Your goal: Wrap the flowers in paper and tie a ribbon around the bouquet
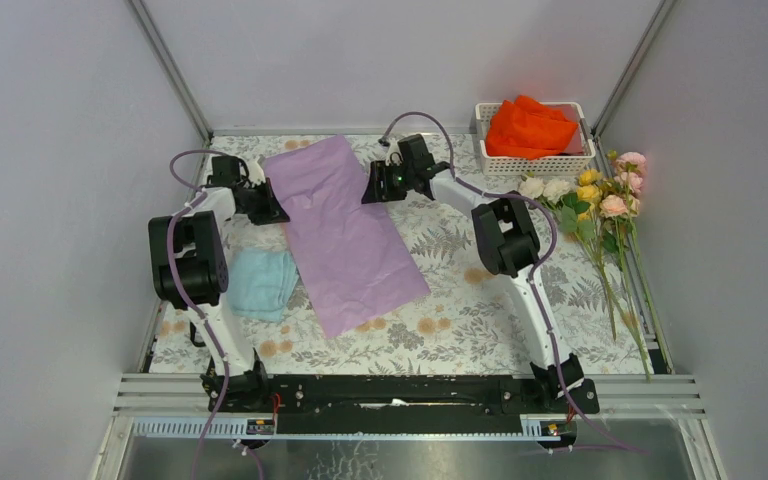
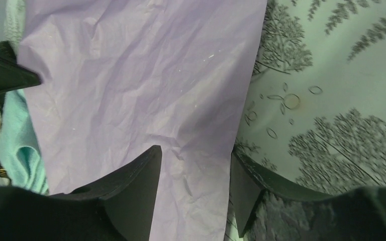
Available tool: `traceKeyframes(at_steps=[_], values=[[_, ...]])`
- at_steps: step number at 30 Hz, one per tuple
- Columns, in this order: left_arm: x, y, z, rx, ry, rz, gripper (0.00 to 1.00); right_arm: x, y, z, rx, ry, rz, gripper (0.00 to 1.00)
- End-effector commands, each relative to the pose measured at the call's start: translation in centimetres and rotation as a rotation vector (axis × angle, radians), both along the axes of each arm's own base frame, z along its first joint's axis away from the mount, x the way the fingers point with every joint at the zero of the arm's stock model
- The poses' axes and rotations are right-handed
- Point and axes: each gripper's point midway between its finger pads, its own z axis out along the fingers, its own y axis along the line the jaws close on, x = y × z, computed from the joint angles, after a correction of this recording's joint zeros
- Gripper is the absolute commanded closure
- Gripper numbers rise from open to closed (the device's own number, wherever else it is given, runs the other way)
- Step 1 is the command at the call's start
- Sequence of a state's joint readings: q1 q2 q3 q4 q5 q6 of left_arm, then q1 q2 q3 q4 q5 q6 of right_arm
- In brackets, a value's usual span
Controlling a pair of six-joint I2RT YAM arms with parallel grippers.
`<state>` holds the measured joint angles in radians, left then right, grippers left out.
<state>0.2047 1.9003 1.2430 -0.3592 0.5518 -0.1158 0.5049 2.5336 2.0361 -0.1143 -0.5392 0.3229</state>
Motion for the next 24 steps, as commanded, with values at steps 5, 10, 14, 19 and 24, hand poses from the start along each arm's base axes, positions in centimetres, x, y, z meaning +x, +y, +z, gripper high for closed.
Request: traceKeyframes(at_steps=[5, 10, 14, 19, 24], values=[[0.3, -3.6, 5.0, -0.199, -0.077, 0.025, 1.00, 0.9, -4.1, 10.9, -0.141, -0.290, -0.117, 0.35], [-0.1, -5.5, 9.1, -0.308, -0.122, 0.125, 1.00, -5.1, -3.4, 15.5, -0.223, -0.481, -0.100, 0.28], [-0.6, -6.4, 11.4, -0.333, -0.158, 0.183, 1.00, -11.9, 1.1, 15.6, -0.229, -0.559, 0.000, 0.14], [-1.5, -6.8, 13.1, -0.312, -0.206, 0.219, 1.00, -16.7, 6.4, 15.2, -0.180, -0.620, 0.034, 0.00], [-2.0, -7.2, 14.1, -0.305, -0.243, 0.225, 1.00, -15.5, 7.4, 14.2, -0.268, -0.620, -0.062, 0.00]])
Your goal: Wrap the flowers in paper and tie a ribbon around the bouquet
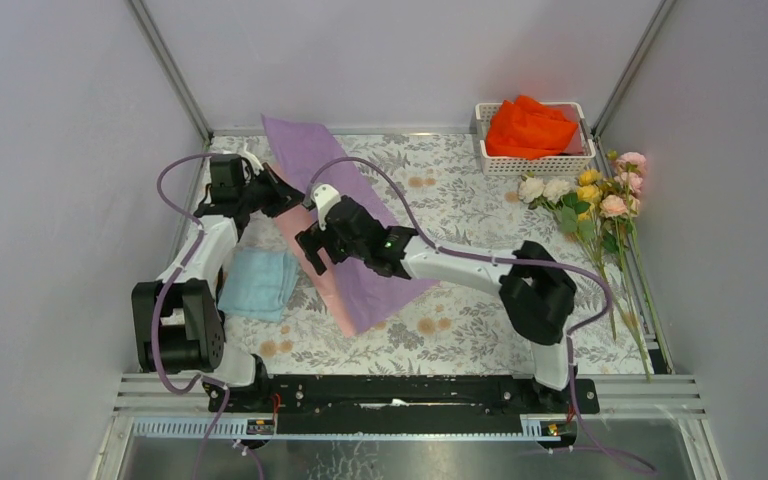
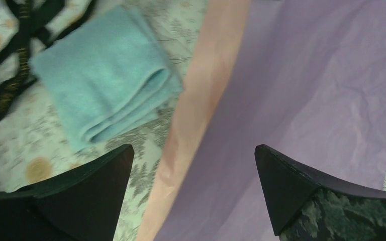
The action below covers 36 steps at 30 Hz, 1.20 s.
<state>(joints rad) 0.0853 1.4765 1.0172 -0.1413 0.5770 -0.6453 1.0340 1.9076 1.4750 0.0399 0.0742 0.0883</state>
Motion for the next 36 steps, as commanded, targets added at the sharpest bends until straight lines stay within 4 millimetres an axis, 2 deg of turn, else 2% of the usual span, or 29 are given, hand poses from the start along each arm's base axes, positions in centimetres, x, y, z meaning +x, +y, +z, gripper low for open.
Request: traceKeyframes(at_steps=[1, 5, 7, 8, 11, 14, 15, 17, 18, 19, 20, 21, 22, 25, 27, 30, 32, 33, 36], values=[[0.5, 0.0, 1.7, -0.001, -0.068, 0.042, 1.00, 5.4, -1.2, 0.7, -0.020, -0.090, -0.244, 0.00], [0.3, -0.3, 1.9, 0.002, -0.075, 0.035, 1.00, 7.4, -2.3, -0.9, -0.106, -0.139, -0.351, 0.01], [0.3, -0.3, 2.0, 0.011, -0.083, 0.032, 1.00, 8.0, -3.0, -1.7, -0.163, -0.157, -0.382, 0.10], [0.3, -0.4, 2.1, 0.015, -0.088, 0.029, 1.00, 8.2, -3.3, -1.8, -0.184, -0.170, -0.392, 0.18], [0.4, -0.3, 2.1, 0.031, -0.096, 0.025, 1.00, 8.8, -4.0, -1.4, -0.201, -0.197, -0.414, 0.52], [0.6, -0.1, 1.9, 0.064, -0.105, 0.018, 1.00, 9.7, -5.0, -0.9, -0.200, -0.189, -0.429, 0.94], [0.8, -0.1, 2.0, 0.077, -0.116, 0.011, 1.00, 10.2, -5.5, -0.7, -0.195, -0.179, -0.434, 1.00], [1.0, -0.1, 2.1, 0.112, -0.139, -0.025, 1.00, 11.0, -6.3, -0.3, -0.160, -0.121, -0.423, 1.00], [1.3, 0.0, 2.2, 0.146, -0.151, -0.043, 0.81, 11.4, -6.7, 0.1, -0.127, -0.076, -0.410, 1.00], [1.4, 0.2, 2.2, 0.182, -0.160, -0.063, 0.56, 12.0, -7.2, 0.5, -0.088, -0.027, -0.401, 1.00], [1.6, 0.5, 2.3, 0.231, -0.175, -0.090, 0.38, 13.1, -8.4, 1.1, -0.042, 0.021, -0.417, 1.00], [1.8, 0.9, 2.2, 0.282, -0.187, -0.115, 0.26, 13.8, -9.1, 2.2, 0.004, 0.055, -0.415, 1.00], [1.7, 1.2, 2.2, 0.331, -0.197, -0.146, 0.21, 14.4, -9.9, 2.9, 0.040, 0.084, -0.419, 1.00], [0.7, 1.2, 1.7, 0.490, -0.250, -0.280, 0.16, 16.0, -12.1, 5.5, 0.164, 0.167, -0.409, 1.00], [-0.9, -0.1, 0.7, 0.576, -0.254, -0.400, 0.16, 16.9, -13.4, 6.9, 0.236, 0.226, -0.393, 1.00], [-4.1, -4.1, -1.6, 0.683, -0.252, -0.627, 0.14, 18.7, -15.8, 8.6, 0.335, 0.298, -0.405, 1.00], [-6.6, -7.2, -3.5, 0.753, -0.264, -0.788, 0.03, 19.6, -17.2, 9.5, 0.388, 0.332, -0.414, 1.00], [-8.0, -8.8, -4.7, 0.788, -0.272, -0.872, 0.02, 20.0, -17.9, 9.8, 0.410, 0.345, -0.422, 1.00], [-10.8, -12.6, -6.7, 0.881, -0.319, -1.060, 0.01, 21.4, -20.1, 10.3, 0.459, 0.372, -0.464, 1.00]])
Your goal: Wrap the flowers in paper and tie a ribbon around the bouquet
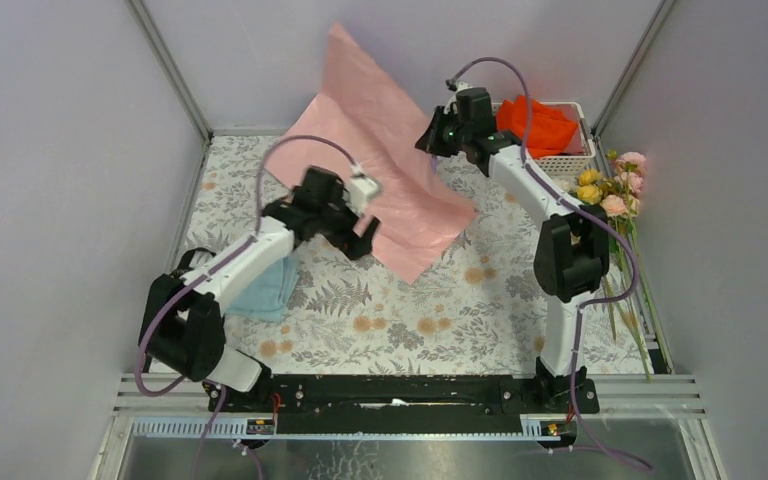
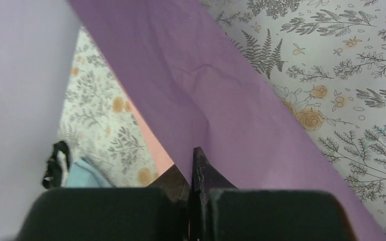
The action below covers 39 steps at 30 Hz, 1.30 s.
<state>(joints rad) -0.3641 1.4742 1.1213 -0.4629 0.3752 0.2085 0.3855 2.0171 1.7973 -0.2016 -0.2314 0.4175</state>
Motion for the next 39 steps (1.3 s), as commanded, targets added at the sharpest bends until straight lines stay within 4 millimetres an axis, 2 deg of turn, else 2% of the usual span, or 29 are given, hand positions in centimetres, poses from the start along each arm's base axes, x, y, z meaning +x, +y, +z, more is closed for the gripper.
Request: traceKeyframes(at_steps=[1, 3, 7, 14, 17, 21, 25, 28, 31, 34, 37, 39], values=[[-4.8, -3.1, -4.0, 0.256, -0.036, -0.309, 0.01, -0.5, -0.6, 6.0, 0.188, 0.000, 0.030, 1.00], [-5.7, -4.9, -4.9, 0.287, -0.042, -0.386, 0.01, 0.0, -1.7, 6.2, 0.234, 0.024, 0.008, 1.00], [-4.8, -5.2, -5.8, 0.318, -0.035, -0.390, 0.01, 1.0, -5.6, 5.8, 0.334, 0.066, -0.092, 1.00], [-7.2, -6.6, -6.7, 0.283, -0.057, -0.530, 0.01, 1.2, -12.6, 2.1, 0.347, 0.116, -0.294, 1.00], [-7.7, -6.9, -7.4, 0.296, -0.069, -0.569, 0.01, 1.0, -14.2, 0.9, 0.348, 0.149, -0.320, 1.00], [-7.7, -8.1, -8.0, 0.287, -0.086, -0.585, 0.01, 0.9, -15.7, 0.6, 0.313, 0.143, -0.362, 1.00], [-7.8, -11.3, -8.0, 0.281, -0.176, -0.626, 0.01, 1.0, -15.8, 0.9, 0.296, 0.141, -0.358, 1.00], [-6.8, -14.0, -7.6, 0.287, -0.275, -0.644, 0.01, 1.2, -16.0, 0.9, 0.280, 0.142, -0.363, 1.00], [-5.5, -17.4, -6.4, 0.223, -0.313, -0.673, 0.01, 1.5, -16.2, 0.9, 0.257, 0.139, -0.369, 1.00], [-5.5, -21.2, -5.5, 0.144, -0.305, -0.706, 0.01, 1.7, -16.6, 0.6, 0.233, 0.142, -0.379, 1.00], [-6.1, -24.5, -6.2, 0.139, -0.295, -0.702, 0.01, 1.6, -16.6, 0.0, 0.217, 0.156, -0.378, 1.00], [-6.5, -26.0, -7.9, 0.153, -0.274, -0.706, 0.01, 1.4, -16.9, -0.3, 0.201, 0.156, -0.387, 1.00]])
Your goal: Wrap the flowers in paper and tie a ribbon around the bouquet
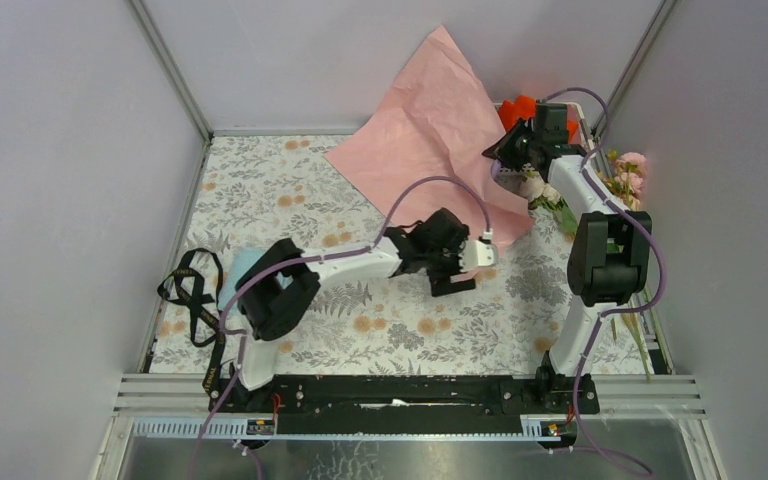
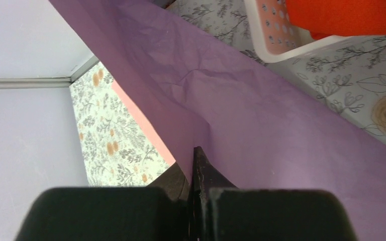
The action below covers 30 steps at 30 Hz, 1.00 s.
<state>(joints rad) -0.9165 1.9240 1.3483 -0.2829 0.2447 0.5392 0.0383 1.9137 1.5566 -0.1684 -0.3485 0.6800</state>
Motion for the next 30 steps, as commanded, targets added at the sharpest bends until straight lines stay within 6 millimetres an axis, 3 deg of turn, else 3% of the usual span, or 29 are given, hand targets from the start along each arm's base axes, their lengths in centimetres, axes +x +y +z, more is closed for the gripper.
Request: traceKeyframes(at_steps=[1, 4, 8, 12, 21, 23, 24, 28, 30], values=[[-0.7, -5.7, -0.4, -0.068, -0.010, -0.011, 0.01, 0.2, -0.5, 2.6, -0.053, -0.067, -0.006, 1.00], [0.5, -7.3, -1.2, -0.076, 0.003, 0.064, 0.01, 0.1, -0.4, 2.3, -0.066, -0.062, -0.003, 1.00], [3.1, -7.9, -2.0, -0.054, -0.055, 0.165, 0.01, -0.1, 0.0, 2.1, -0.098, -0.063, 0.010, 1.00], [4.4, -7.1, -3.0, -0.013, -0.103, 0.228, 0.07, -0.3, 0.1, 2.2, -0.120, -0.069, 0.016, 1.00], [5.5, -4.9, -5.3, 0.087, -0.192, 0.272, 0.29, -0.3, 0.0, 3.3, -0.136, -0.095, 0.017, 1.00], [5.8, -4.5, -5.2, 0.104, -0.216, 0.281, 0.38, -0.4, -0.1, 3.6, -0.145, -0.101, 0.015, 1.00], [6.0, -4.3, -5.0, 0.108, -0.226, 0.286, 0.48, -0.5, -0.2, 3.7, -0.150, -0.101, 0.016, 1.00], [6.3, -3.2, -3.2, 0.102, -0.282, 0.303, 0.96, -0.7, -0.7, 4.7, -0.185, -0.118, 0.011, 1.00], [6.5, -2.4, -1.7, 0.089, -0.308, 0.310, 1.00, -0.8, -1.1, 5.5, -0.215, -0.133, 0.003, 1.00]])
